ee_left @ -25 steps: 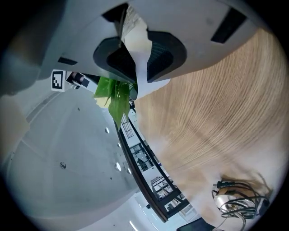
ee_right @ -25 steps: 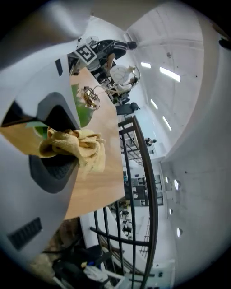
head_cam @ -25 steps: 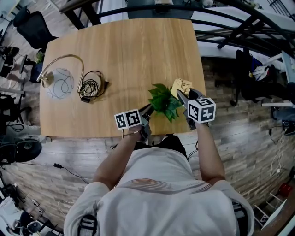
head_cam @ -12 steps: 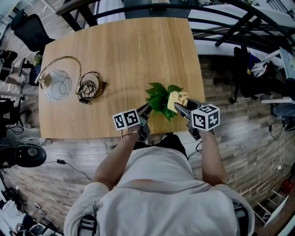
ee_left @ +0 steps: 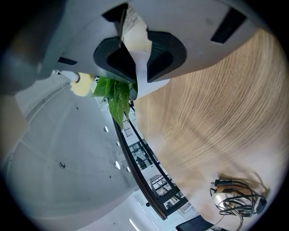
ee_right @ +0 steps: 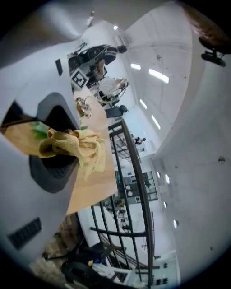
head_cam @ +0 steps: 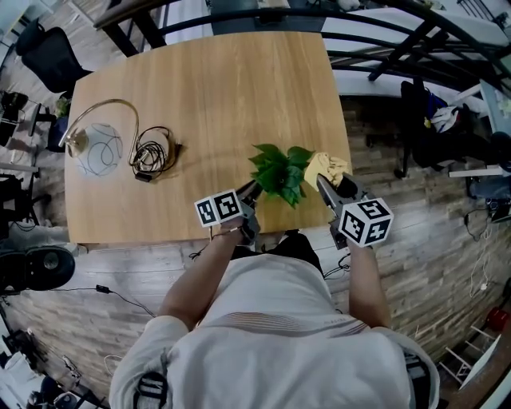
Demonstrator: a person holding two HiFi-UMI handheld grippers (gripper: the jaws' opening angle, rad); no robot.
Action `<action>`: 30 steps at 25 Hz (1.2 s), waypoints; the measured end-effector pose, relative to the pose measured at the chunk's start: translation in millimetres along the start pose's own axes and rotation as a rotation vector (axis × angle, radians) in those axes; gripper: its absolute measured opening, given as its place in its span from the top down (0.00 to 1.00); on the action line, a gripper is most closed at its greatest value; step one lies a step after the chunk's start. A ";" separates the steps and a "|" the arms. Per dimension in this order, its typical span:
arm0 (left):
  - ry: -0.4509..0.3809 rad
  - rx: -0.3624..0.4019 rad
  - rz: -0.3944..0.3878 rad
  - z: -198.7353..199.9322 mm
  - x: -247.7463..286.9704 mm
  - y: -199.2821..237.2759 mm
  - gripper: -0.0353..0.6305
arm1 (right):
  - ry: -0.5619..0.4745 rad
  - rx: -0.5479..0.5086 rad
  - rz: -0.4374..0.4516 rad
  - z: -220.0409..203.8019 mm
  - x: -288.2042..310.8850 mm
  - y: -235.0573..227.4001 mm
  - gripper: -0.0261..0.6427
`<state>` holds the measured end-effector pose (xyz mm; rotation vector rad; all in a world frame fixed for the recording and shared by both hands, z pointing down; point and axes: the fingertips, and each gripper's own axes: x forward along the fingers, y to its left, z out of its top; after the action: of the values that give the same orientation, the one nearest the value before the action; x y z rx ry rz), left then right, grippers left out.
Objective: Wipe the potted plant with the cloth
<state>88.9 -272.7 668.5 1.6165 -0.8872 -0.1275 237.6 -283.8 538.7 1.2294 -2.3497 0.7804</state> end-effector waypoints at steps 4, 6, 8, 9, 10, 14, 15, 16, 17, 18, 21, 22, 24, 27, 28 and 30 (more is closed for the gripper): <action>-0.004 -0.001 0.004 0.0 -0.5 -0.1 0.83 | 0.048 0.088 0.221 -11.8 13.6 60.2 0.68; -0.002 0.003 0.005 0.4 -0.2 -0.2 0.83 | 0.108 0.100 0.215 -36.0 25.3 69.4 0.68; 0.001 0.004 0.005 0.6 0.3 -0.6 0.83 | 0.155 0.100 0.170 -61.1 32.3 66.9 0.68; 0.003 0.004 0.004 0.4 0.5 -0.8 0.83 | 0.169 0.103 0.140 -72.1 33.2 61.6 0.68; 0.006 0.005 0.002 0.0 0.5 -0.9 0.83 | 0.176 0.108 0.110 -81.3 32.2 54.4 0.68; 0.019 0.005 -0.006 -1.5 0.4 0.1 0.83 | 0.177 0.157 0.012 -100.4 16.6 18.4 0.68; 0.021 0.004 -0.009 -1.4 0.5 0.4 0.83 | 0.181 0.160 -0.018 -102.2 12.2 8.8 0.68; 0.022 0.004 -0.011 -1.2 0.5 0.8 0.83 | 0.187 0.155 -0.053 -102.8 8.2 -0.3 0.68; 0.023 0.004 -0.013 -1.1 0.5 1.2 0.83 | 0.190 0.145 -0.090 -101.4 4.4 -8.1 0.68; 0.025 0.003 -0.015 -1.0 0.6 1.2 0.83 | 0.183 0.131 -0.122 -96.6 0.6 -13.1 0.68; 0.034 0.006 -0.021 -1.5 1.2 0.6 0.83 | 0.080 0.055 -0.129 -57.1 -6.8 -1.0 0.68; 0.038 0.008 -0.022 -1.6 1.4 0.5 0.82 | 0.039 0.015 -0.093 -40.0 -5.7 13.0 0.68; 0.042 0.012 -0.025 -1.5 1.8 0.3 0.83 | -0.004 -0.066 0.024 -12.2 3.3 49.5 0.68; 0.044 0.011 -0.031 -0.4 3.3 -0.5 0.82 | 0.043 -0.135 0.178 -3.1 32.0 94.0 0.68; 0.045 0.008 -0.033 -0.5 3.5 -0.5 0.82 | 0.081 -0.149 0.198 -8.5 43.8 101.0 0.68; 0.048 0.004 -0.036 -1.4 3.1 -0.5 0.82 | 0.159 -0.177 0.184 -23.2 66.3 102.0 0.68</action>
<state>92.1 -273.5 669.7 1.6336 -0.8219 -0.1119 117.9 -263.4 563.1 0.8566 -2.3647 0.6824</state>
